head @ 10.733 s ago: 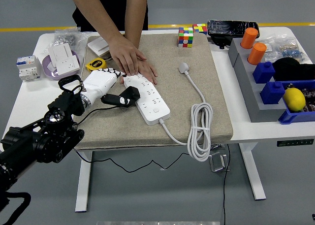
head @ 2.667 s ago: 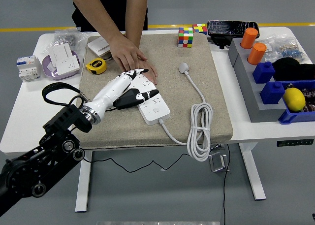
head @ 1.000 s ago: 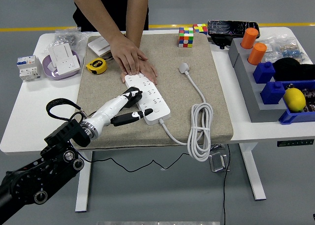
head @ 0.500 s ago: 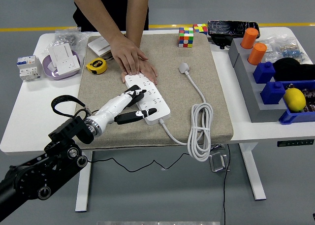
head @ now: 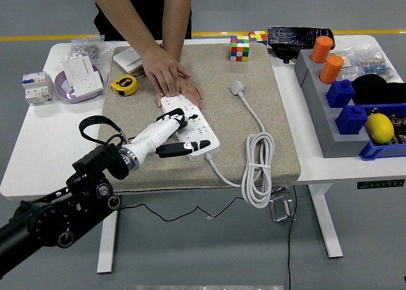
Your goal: Pick up the plug,place it near the board,insert it into the board,press the button
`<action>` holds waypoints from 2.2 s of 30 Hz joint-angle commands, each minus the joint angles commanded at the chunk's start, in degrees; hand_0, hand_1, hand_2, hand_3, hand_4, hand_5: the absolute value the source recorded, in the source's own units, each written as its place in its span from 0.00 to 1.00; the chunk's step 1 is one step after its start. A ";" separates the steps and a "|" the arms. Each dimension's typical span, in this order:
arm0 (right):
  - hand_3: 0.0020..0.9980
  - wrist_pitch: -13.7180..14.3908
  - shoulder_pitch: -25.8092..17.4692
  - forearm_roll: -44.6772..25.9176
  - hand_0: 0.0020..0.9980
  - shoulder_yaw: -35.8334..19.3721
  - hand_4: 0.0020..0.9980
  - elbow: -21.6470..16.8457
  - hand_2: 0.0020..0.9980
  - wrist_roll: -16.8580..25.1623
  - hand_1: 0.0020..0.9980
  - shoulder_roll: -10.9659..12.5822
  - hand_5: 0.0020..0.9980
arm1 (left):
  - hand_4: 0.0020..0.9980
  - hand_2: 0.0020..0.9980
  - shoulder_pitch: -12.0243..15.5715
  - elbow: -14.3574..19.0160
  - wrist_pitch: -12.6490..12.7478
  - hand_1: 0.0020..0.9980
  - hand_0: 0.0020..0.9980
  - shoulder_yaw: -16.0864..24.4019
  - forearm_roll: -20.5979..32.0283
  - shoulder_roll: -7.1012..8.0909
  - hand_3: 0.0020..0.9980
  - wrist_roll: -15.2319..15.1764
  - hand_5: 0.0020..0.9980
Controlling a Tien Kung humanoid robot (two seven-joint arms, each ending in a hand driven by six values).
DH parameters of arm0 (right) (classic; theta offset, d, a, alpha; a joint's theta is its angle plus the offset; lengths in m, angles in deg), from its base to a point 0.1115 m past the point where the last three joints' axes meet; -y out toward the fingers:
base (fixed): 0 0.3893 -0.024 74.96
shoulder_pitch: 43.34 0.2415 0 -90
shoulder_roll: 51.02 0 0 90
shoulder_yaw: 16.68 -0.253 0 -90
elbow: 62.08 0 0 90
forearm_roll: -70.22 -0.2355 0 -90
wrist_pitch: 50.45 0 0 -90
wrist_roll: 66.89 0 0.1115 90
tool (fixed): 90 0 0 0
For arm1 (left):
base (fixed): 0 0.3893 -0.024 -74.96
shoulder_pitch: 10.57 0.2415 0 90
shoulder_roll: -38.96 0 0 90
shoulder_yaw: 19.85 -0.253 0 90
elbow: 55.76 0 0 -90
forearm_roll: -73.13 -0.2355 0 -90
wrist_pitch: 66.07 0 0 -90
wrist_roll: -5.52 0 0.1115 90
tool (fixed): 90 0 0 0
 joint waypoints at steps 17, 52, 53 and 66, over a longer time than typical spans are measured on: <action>0.92 0.08 -0.14 0.15 1.00 -0.03 1.00 0.00 0.89 -0.11 0.96 -0.01 1.00 | 1.00 0.96 0.35 3.22 2.34 1.00 1.00 1.21 -2.82 0.83 0.96 -0.30 1.00; 0.92 0.05 0.51 0.08 1.00 -0.24 1.00 -0.02 0.89 -0.17 0.96 -0.04 1.00 | 0.51 0.17 -0.54 20.98 -26.42 0.06 0.12 5.03 -7.10 1.01 0.95 27.04 0.11; 0.92 0.05 0.51 0.08 1.00 -0.22 1.00 -0.03 0.89 -0.18 0.96 -0.03 1.00 | 0.51 0.17 -0.77 20.62 -27.70 0.06 0.12 4.69 -7.27 0.97 0.95 27.27 0.11; 0.92 0.02 0.40 -0.01 1.00 0.40 1.00 -0.03 0.89 -0.22 0.96 0.21 1.00 | 0.48 0.17 -3.98 12.51 -27.87 0.07 0.12 -0.18 -9.13 -1.60 0.98 26.63 0.15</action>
